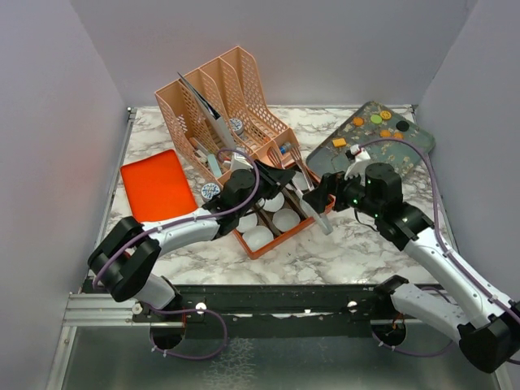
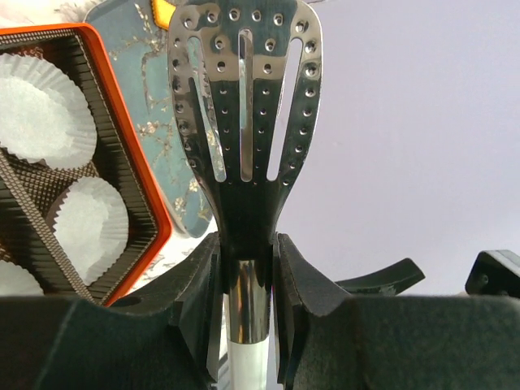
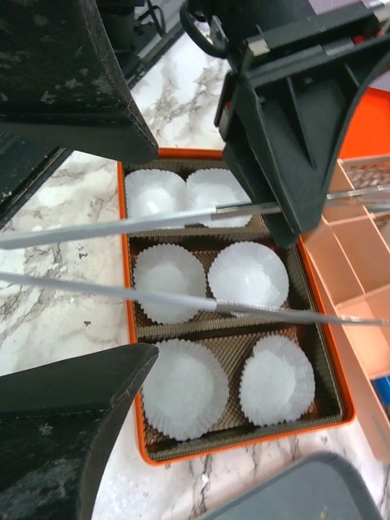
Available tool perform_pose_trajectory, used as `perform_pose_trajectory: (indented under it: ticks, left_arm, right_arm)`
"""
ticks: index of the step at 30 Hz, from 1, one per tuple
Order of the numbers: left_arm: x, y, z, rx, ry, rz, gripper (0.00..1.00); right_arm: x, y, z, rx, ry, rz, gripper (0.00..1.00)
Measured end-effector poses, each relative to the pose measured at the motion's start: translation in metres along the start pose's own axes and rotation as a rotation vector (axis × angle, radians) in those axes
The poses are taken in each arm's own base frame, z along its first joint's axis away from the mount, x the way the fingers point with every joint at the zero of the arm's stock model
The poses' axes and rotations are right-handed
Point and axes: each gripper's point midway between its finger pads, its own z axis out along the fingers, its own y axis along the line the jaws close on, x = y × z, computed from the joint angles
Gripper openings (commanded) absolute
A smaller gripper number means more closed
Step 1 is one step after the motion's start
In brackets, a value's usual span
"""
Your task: Pack the cookies
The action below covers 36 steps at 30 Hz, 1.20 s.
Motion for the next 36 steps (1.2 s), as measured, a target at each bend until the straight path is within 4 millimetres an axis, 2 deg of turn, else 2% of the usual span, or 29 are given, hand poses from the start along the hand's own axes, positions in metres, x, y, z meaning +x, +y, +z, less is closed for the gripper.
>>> perform_pose_trajectory:
  ticks: [7,12,21,36]
  left_arm:
    - [-0.006,-0.005,0.000,0.007,-0.021,-0.065,0.00]
    - [-0.007,0.006,-0.002,-0.021,-0.027,-0.091,0.00]
    - [-0.013,-0.012,-0.011,0.025,-0.040,-0.124,0.00]
    - [-0.014,-0.013,-0.011,0.025,-0.041,-0.162,0.00]
  right_arm:
    - [0.009,0.032,0.014,-0.023,0.072,-0.081,1.00]
    - [0.016,0.027,0.026,0.049,0.106,-0.108,0.98]
    - [0.027,0.011,0.029,0.140,0.147,-0.139,0.91]
    - [0.028,0.019,0.040,0.129,0.178,-0.193,0.72]
